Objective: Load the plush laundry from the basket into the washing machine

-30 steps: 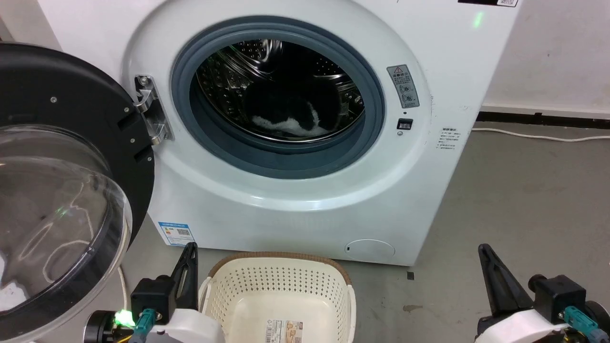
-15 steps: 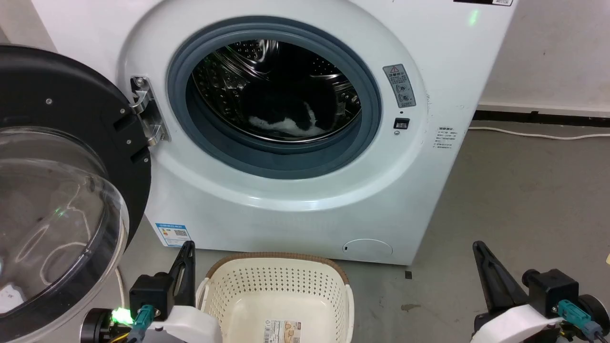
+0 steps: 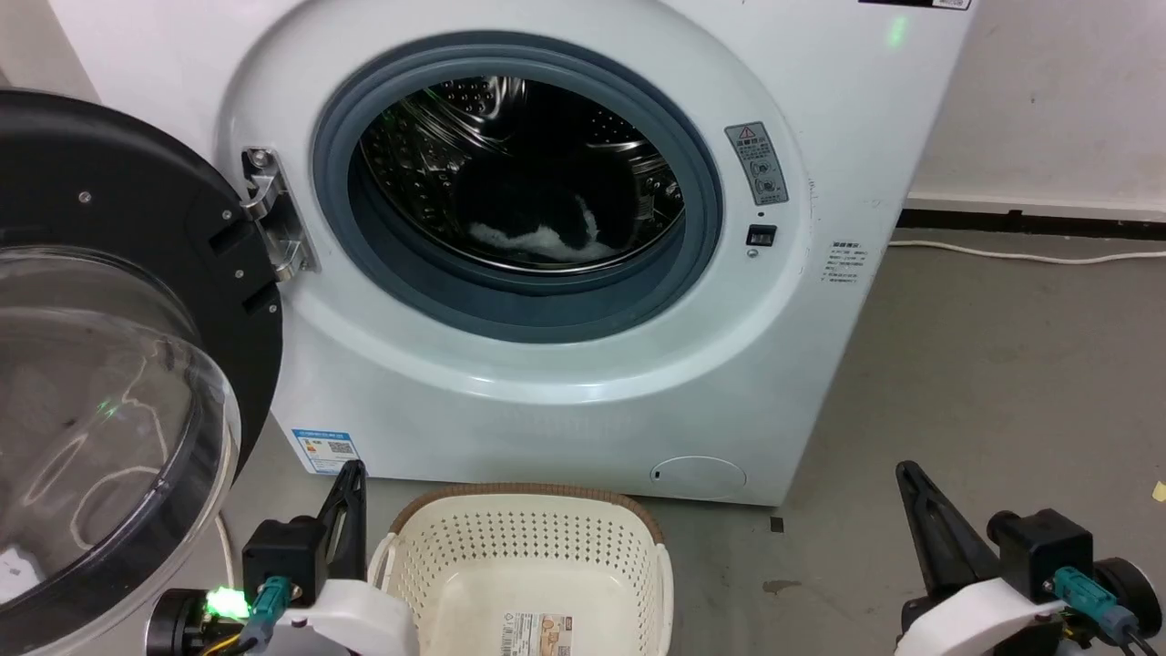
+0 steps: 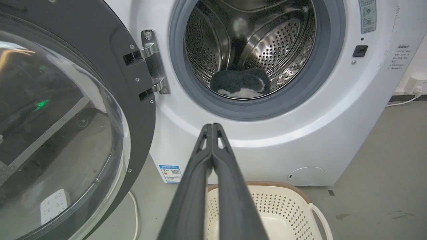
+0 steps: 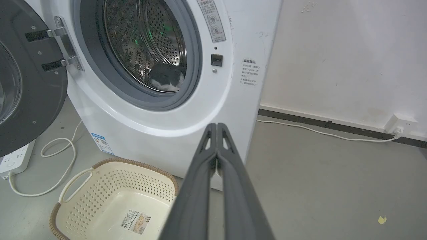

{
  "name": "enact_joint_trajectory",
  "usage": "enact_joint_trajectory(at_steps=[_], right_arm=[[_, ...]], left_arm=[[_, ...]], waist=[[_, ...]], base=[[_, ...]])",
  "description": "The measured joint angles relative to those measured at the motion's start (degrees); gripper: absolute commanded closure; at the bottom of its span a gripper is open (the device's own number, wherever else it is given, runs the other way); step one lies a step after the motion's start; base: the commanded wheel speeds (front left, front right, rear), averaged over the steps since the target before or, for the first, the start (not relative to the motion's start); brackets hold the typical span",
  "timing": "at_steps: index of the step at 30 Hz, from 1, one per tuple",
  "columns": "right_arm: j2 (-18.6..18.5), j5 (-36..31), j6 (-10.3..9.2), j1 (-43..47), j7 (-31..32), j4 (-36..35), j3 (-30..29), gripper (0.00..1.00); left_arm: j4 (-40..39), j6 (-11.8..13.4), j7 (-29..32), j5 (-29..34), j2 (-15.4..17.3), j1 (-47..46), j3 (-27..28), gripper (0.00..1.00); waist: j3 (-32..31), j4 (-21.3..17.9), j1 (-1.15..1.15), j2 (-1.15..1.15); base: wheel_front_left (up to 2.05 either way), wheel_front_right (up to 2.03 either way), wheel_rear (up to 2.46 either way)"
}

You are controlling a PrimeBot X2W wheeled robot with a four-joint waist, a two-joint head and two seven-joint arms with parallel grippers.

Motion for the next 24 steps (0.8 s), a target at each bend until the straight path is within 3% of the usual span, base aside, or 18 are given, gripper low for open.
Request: enact_joint_trajectory(at_steps=[24], right_arm=[[0.0, -1.01, 0.01, -0.81, 1.83, -0.41, 0.67, 1.0]], left_arm=[[-0.66, -0.53, 1.76, 1.1, -0.75, -0.03, 1.24, 1.0]], waist=[[0.01, -0.46, 0.0, 0.0]], base=[[0.0, 0.0, 0.0]])
